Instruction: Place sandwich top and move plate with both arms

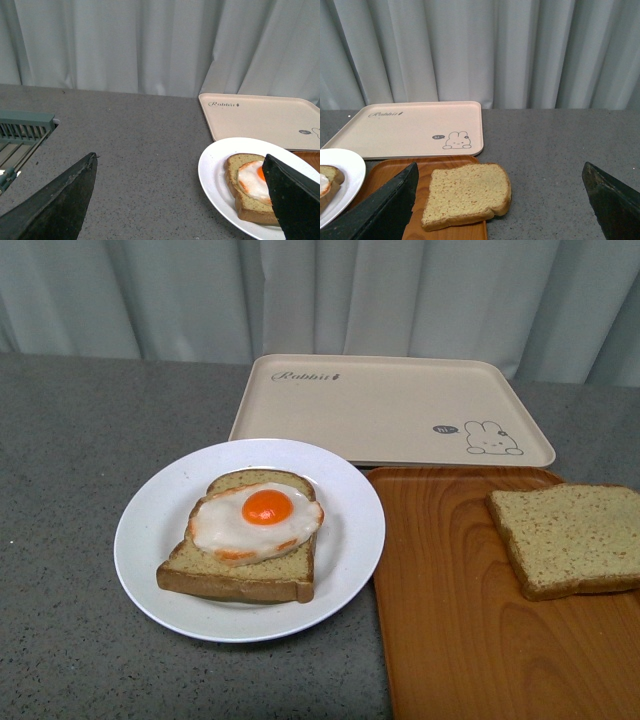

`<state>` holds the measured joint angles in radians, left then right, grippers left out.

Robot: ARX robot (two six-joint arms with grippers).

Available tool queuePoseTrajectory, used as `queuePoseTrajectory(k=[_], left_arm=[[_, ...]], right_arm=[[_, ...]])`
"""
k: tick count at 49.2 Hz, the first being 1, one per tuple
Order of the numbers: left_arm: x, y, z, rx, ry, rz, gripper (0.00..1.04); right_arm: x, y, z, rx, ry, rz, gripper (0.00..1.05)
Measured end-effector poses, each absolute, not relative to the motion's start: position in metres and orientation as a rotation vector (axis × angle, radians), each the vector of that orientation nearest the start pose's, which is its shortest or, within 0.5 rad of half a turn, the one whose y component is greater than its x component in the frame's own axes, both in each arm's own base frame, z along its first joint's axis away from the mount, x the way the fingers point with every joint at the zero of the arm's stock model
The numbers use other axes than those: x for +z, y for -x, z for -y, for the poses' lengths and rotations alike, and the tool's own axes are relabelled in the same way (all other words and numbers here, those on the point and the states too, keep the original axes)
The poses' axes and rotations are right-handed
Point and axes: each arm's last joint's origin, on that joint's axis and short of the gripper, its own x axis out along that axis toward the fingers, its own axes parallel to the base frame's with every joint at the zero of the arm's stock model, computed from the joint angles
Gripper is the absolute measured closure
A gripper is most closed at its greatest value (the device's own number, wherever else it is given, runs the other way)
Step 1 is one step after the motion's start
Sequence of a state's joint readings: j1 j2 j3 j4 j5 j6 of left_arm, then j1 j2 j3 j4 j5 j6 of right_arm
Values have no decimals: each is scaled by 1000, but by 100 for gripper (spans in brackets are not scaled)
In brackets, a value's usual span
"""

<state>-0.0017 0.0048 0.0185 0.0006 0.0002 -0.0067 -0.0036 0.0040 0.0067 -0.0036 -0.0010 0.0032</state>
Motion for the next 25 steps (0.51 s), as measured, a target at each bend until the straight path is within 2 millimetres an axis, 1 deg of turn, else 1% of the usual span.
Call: queuePoseTrajectory(k=[23, 25], left_arm=[[170, -97, 0, -3, 7, 14, 6], [170, -97, 0, -2, 7, 14, 6]], right_arm=[[165, -98, 0, -3, -3, -1, 9], [164, -98, 0, -21, -51, -29, 9]])
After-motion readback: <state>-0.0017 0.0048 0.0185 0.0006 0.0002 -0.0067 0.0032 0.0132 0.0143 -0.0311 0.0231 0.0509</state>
